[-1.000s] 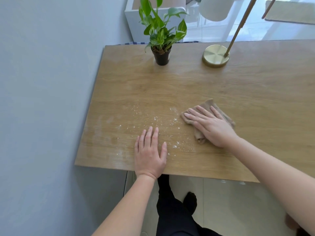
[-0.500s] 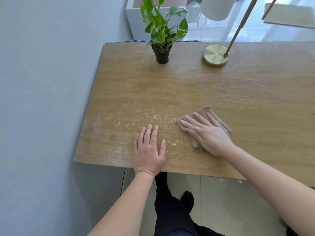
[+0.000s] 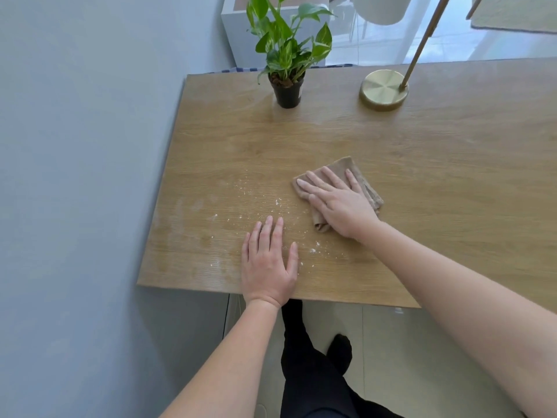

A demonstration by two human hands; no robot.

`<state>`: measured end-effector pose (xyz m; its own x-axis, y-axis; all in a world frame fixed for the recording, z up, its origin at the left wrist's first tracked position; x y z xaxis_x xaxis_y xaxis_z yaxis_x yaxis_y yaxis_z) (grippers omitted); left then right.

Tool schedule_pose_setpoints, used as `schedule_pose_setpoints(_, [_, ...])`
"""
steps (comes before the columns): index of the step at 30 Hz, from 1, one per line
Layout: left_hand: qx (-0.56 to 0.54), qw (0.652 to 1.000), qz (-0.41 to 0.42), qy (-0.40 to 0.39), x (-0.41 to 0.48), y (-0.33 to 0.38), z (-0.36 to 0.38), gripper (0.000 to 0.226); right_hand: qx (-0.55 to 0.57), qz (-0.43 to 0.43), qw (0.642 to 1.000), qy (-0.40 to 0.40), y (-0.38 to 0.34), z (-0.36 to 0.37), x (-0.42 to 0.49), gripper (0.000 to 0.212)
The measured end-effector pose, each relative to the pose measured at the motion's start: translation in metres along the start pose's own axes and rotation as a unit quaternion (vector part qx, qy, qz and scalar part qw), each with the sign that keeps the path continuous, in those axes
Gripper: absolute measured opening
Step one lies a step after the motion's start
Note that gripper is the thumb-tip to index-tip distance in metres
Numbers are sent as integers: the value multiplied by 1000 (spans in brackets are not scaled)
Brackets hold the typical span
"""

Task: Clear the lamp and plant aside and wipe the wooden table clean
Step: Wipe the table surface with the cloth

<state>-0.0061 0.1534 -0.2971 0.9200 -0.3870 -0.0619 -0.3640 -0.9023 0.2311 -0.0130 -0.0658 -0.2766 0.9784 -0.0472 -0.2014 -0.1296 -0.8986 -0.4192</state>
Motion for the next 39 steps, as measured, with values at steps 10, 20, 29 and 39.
schedule_pose_setpoints(10, [3,1000,3,1,2,-1,1,65,8,119,993,25,63,-28,-35,51])
schedule_pose_setpoints(20, [5,1000,2,4,0,1,-1,64,-23,-16,999,-18,-17,38,-130,51])
schedule_pose_setpoints(29, [-9,1000,2,22,-1,-1,2,63,4,186,981,62,33,13,-99,51])
schedule_pose_setpoints(39, [-7,1000,3,21,-1,-2,2,59,-30,-51,998,-36,-50,68,-162,50])
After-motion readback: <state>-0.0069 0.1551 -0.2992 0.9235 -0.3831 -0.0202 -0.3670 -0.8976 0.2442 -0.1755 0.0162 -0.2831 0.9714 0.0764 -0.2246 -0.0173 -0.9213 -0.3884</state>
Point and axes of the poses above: each hand's wrist, its own x-axis towards the middle knuckle, its own z-axis out of the palm, y = z × x, the point moved 4 cm from there along x, towards the middle knuckle, and after that the axes turned 9 degrees about -z, right-handed, at the moved point
